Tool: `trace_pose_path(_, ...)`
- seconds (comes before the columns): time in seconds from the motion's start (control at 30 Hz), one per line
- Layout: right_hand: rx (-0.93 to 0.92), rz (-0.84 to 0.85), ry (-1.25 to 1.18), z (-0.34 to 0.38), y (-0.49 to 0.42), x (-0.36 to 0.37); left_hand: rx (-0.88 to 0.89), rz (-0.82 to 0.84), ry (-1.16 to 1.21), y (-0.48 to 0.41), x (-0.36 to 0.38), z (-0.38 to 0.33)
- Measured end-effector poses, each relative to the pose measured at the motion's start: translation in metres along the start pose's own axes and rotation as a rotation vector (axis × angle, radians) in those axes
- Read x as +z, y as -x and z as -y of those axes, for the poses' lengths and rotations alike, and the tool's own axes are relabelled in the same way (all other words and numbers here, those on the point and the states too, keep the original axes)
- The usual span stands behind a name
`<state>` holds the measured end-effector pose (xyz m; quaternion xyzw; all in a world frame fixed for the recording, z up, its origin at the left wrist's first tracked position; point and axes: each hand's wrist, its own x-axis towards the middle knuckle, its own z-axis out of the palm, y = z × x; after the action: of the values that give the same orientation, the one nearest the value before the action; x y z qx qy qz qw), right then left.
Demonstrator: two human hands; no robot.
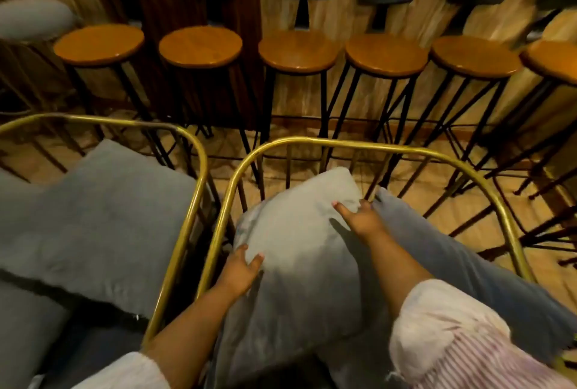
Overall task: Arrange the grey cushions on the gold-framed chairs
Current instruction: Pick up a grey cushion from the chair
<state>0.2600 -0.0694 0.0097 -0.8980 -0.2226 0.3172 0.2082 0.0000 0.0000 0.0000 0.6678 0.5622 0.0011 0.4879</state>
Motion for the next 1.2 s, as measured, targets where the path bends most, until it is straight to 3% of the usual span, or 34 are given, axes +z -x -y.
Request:
trace_pose_path(0.07,0.011,0.043,0.14,-0.003,-0.002,0.008,-0.031,-0.026,0.026,-0.013,0.003,0.001)
trace_pose_path(0.17,-0.024,-0.037,0.282,-0.03,0.006,0.019,-0.091,-0.016,0.075,-0.03,0.006,0.003)
trace_pose_path(0.37,0.05,-0.083,0.187,-0.062,-0.012,0.018,-0.208,0.006,0.067,-0.063,0.016,0.02)
trace_pose_path(0.63,0.086,-0.105,0.088,-0.075,-0.031,0.021,-0.395,-0.049,0.459,-0.094,0.035,0.036)
trace_pose_path(0.93,0.051,0.055,-0.235,-0.045,-0.011,-0.02,-0.308,-0.063,0.403,-0.066,0.019,0.008)
trace_pose_path(1.2,-0.015,-0.079,-0.392,-0.033,0.061,-0.071,-0.163,-0.084,0.323,0.017,-0.012,-0.047)
